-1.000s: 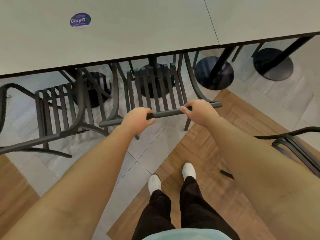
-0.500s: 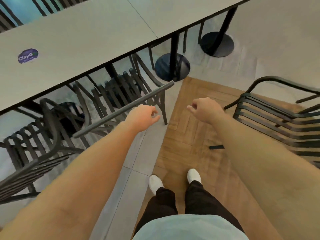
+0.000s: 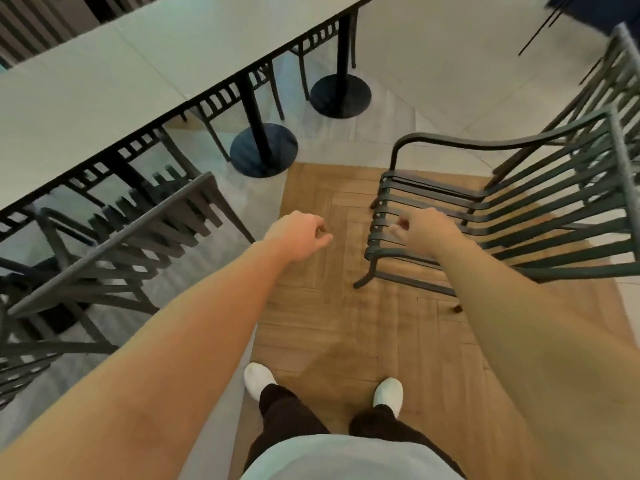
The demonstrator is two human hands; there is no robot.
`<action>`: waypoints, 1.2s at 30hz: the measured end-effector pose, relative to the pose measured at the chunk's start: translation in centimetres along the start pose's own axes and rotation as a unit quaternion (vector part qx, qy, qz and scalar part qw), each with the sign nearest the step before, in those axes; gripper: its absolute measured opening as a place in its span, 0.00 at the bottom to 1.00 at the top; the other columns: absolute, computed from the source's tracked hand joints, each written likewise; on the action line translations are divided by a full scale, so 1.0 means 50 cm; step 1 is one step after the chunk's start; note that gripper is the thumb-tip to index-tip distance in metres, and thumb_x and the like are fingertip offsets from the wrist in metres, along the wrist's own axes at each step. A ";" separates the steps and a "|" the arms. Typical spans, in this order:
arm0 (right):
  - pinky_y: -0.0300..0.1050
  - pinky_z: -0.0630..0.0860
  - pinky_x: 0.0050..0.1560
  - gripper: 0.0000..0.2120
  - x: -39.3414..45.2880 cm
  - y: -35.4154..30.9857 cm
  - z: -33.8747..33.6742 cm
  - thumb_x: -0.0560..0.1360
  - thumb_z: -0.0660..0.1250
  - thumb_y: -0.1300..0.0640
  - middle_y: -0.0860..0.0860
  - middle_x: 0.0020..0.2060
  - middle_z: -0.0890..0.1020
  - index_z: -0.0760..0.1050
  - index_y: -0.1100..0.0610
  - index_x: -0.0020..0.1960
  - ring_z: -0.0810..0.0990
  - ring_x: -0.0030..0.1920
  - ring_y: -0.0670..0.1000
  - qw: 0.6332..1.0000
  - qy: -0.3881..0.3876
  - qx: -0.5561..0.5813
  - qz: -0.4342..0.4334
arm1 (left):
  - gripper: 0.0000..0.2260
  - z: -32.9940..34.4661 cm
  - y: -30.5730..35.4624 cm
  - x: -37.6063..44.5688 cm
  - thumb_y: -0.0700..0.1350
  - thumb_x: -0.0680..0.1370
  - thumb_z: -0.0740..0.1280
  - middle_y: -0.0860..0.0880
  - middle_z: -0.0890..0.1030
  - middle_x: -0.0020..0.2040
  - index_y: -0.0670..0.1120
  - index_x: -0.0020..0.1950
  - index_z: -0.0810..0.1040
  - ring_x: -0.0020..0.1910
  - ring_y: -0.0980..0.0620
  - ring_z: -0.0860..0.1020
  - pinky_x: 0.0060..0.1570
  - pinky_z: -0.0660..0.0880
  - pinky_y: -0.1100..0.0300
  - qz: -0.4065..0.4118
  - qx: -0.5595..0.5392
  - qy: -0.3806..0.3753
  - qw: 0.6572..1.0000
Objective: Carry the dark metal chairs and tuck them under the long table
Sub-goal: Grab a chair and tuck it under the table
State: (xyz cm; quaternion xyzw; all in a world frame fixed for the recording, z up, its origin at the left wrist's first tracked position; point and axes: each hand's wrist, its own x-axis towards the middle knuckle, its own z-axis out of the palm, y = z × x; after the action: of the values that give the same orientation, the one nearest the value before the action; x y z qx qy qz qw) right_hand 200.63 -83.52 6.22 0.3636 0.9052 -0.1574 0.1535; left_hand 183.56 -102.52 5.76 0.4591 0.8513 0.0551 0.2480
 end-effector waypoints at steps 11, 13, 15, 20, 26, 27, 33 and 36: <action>0.50 0.79 0.54 0.14 -0.108 0.475 -0.041 0.84 0.63 0.47 0.51 0.48 0.81 0.80 0.54 0.62 0.80 0.49 0.52 0.993 0.000 0.014 0.121 | 0.16 0.154 0.408 0.136 0.57 0.84 0.64 0.51 0.84 0.56 0.51 0.68 0.79 0.52 0.52 0.82 0.55 0.81 0.54 0.082 -0.017 -0.072 0.994; 0.52 0.80 0.57 0.15 -0.104 0.530 -0.059 0.84 0.63 0.46 0.52 0.51 0.83 0.79 0.53 0.64 0.81 0.52 0.54 0.991 0.000 0.027 0.129 | 0.16 0.160 0.456 0.173 0.57 0.84 0.64 0.51 0.84 0.56 0.51 0.68 0.79 0.50 0.53 0.81 0.52 0.79 0.58 0.102 -0.015 -0.082 0.991; 0.54 0.80 0.59 0.15 -0.092 0.579 -0.078 0.84 0.63 0.46 0.52 0.53 0.83 0.78 0.53 0.65 0.81 0.54 0.54 0.990 0.001 0.051 0.134 | 0.15 0.160 0.497 0.216 0.57 0.84 0.64 0.51 0.84 0.55 0.51 0.67 0.80 0.49 0.54 0.80 0.50 0.77 0.59 0.121 -0.007 -0.082 0.989; 0.50 0.76 0.53 0.15 -0.020 0.684 -0.128 0.84 0.62 0.46 0.50 0.47 0.80 0.79 0.53 0.63 0.78 0.49 0.53 0.989 -0.002 0.073 0.128 | 0.16 0.139 0.576 0.356 0.56 0.85 0.63 0.49 0.84 0.57 0.50 0.68 0.79 0.52 0.51 0.80 0.56 0.79 0.53 0.168 0.017 -0.090 0.982; 0.47 0.73 0.50 0.15 0.084 0.757 -0.192 0.84 0.61 0.45 0.51 0.50 0.82 0.78 0.52 0.64 0.78 0.48 0.52 0.986 0.019 0.083 0.140 | 0.17 0.080 0.646 0.511 0.57 0.85 0.61 0.49 0.84 0.56 0.50 0.68 0.79 0.51 0.51 0.81 0.54 0.80 0.52 0.181 0.035 -0.090 0.979; 0.47 0.72 0.50 0.15 0.100 0.764 -0.206 0.84 0.61 0.45 0.51 0.50 0.82 0.78 0.52 0.63 0.78 0.48 0.52 0.987 0.018 0.083 0.138 | 0.17 0.070 0.654 0.528 0.56 0.85 0.61 0.49 0.84 0.56 0.50 0.68 0.79 0.52 0.51 0.81 0.55 0.80 0.52 0.182 0.037 -0.086 0.979; 0.50 0.75 0.55 0.15 0.205 0.806 -0.276 0.84 0.62 0.46 0.52 0.54 0.82 0.77 0.52 0.66 0.79 0.55 0.54 0.990 0.003 0.086 0.109 | 0.17 0.022 0.680 0.611 0.58 0.85 0.62 0.50 0.85 0.55 0.50 0.67 0.80 0.51 0.50 0.82 0.57 0.81 0.48 0.153 0.038 -0.074 0.985; 0.53 0.77 0.59 0.16 0.264 0.826 -0.295 0.84 0.62 0.47 0.54 0.55 0.83 0.77 0.54 0.66 0.80 0.57 0.55 0.993 0.001 0.067 0.094 | 0.17 0.009 0.688 0.638 0.57 0.85 0.62 0.50 0.84 0.56 0.50 0.67 0.80 0.52 0.51 0.81 0.58 0.81 0.50 0.131 0.029 -0.067 0.989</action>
State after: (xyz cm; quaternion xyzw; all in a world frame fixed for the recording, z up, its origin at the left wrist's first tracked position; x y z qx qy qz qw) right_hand 218.30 -41.30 7.23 0.4564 0.8547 -0.2026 0.1420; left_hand 195.20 -57.06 4.55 0.5763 0.7664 0.0314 0.2821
